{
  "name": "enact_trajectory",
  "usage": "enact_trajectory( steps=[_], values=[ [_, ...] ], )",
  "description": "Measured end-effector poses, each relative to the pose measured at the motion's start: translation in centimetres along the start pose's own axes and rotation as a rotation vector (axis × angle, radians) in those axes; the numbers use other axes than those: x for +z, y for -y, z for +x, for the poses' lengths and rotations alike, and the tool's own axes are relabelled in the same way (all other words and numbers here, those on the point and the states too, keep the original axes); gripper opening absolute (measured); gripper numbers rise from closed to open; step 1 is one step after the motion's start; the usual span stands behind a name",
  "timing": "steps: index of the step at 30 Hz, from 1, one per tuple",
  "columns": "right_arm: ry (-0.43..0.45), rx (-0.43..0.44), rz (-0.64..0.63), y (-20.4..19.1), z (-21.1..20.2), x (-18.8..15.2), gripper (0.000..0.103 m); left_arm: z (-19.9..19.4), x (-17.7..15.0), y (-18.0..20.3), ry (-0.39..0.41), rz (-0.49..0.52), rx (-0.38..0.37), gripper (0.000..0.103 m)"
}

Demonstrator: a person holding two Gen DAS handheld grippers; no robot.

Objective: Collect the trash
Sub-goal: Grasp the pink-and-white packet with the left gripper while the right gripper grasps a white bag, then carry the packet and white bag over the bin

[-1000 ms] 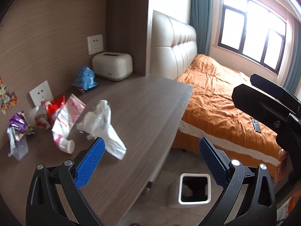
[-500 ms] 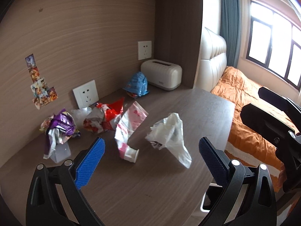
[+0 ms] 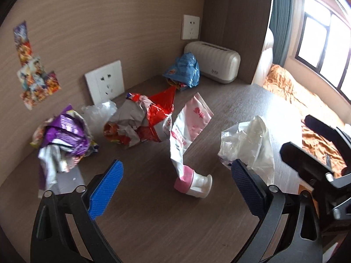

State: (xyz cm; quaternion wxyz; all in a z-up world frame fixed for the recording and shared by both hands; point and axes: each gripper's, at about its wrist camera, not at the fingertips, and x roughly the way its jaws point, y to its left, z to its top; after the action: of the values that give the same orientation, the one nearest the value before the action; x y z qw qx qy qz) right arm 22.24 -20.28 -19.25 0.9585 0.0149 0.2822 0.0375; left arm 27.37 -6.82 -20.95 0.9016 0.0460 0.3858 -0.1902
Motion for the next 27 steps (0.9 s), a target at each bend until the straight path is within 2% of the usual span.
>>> enact_trajectory(
  steps=[3,5,7,10,12,13,14,18,27],
  values=[
    [-0.046,-0.016,0.02,0.1,2.1,-0.7,0.099,2.3,0.1,-0.8,-0.057,0.0,-0.022,0.071],
    [-0.073,-0.026,0.034,0.2,3.4,-1.1,0.099,3.7,-0.1,-1.2,-0.094,-0.003,-0.052,0.066],
    [-0.105,-0.037,0.046,0.2,4.6,-1.3,0.099,4.3,-0.3,-1.3,-0.108,0.001,-0.082,0.065],
    [-0.147,-0.041,0.074,0.5,6.2,-1.7,0.099,5.0,-0.4,-1.5,-0.128,0.006,-0.118,0.052],
    [-0.184,-0.019,0.093,0.7,7.0,-1.9,0.098,5.1,-0.6,-1.4,-0.134,0.007,-0.159,0.035],
    [-0.193,0.004,0.104,0.7,7.3,-2.0,0.079,5.0,-0.7,-1.2,-0.133,0.016,-0.176,0.032],
    [-0.205,0.007,0.107,0.7,7.5,-2.1,0.056,4.9,-0.9,-1.0,-0.132,0.028,-0.183,0.025],
    [-0.189,0.03,0.12,0.5,6.7,-1.7,0.054,4.4,-0.8,-0.2,-0.128,0.057,-0.183,0.017],
    [-0.078,0.028,0.108,2.0,1.2,0.4,0.054,0.7,0.5,1.5,-0.091,0.063,-0.185,0.017]
  ],
)
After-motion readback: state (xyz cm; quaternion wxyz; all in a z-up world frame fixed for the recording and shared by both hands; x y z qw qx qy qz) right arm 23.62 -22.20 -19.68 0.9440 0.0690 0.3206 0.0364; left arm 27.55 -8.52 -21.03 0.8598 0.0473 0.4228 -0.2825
